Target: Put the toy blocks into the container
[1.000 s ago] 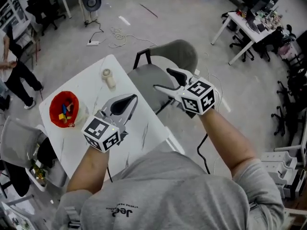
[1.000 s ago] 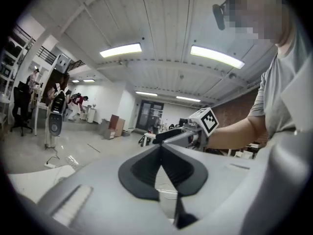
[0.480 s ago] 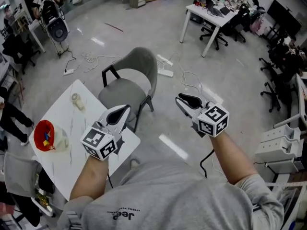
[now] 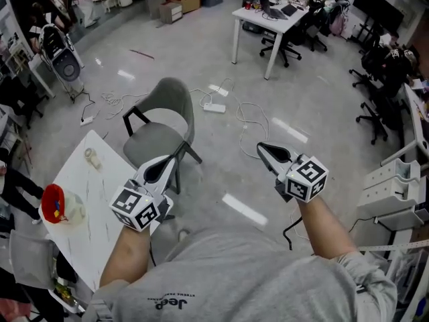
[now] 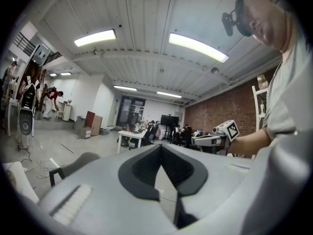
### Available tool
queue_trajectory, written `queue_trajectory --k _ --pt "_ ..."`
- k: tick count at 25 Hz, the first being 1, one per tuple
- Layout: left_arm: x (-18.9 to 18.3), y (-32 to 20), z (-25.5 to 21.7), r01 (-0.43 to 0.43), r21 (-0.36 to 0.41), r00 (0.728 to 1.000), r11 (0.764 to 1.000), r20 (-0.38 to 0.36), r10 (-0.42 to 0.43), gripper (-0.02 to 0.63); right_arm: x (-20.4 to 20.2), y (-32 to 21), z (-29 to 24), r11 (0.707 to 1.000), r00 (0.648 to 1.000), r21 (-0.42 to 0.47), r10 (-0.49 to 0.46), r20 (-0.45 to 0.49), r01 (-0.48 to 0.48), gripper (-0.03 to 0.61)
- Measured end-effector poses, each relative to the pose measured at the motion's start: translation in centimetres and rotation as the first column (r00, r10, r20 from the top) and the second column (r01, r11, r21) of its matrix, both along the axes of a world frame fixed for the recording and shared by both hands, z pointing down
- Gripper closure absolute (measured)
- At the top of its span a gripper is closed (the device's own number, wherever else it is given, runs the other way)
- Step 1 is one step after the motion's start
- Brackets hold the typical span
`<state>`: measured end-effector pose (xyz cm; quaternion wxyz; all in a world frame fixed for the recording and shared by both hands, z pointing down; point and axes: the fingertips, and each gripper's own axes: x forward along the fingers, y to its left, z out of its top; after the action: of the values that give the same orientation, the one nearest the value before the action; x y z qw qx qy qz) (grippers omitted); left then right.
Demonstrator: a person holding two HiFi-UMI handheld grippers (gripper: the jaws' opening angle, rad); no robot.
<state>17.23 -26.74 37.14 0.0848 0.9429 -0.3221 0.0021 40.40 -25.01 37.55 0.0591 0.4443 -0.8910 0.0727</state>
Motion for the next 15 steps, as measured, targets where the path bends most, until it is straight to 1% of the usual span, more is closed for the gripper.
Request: queue_trajectory --k 7,10,15 --pt "1.3 0.0 -0.9 -0.019 0.022 0.999 1.000 0.036 0.018 0.555 3.3 0.7 0.7 0.998 0.997 -0.013 0.059 0.038 -0.059 0.575" --pt "1.8 -0.3 -1.3 -0.024 0.027 0.999 0.999 0.037 0.023 0.555 3.7 0.5 0.1 0.998 0.997 0.001 0.062 0.046 -0.062 0.575" --pt "2.9 -0.2 -1.6 -0.041 0.038 0.998 0.998 0.040 0.039 0.555 4.2 0.3 -0.6 0.998 0.998 0.018 0.056 0.034 -0.057 0.575"
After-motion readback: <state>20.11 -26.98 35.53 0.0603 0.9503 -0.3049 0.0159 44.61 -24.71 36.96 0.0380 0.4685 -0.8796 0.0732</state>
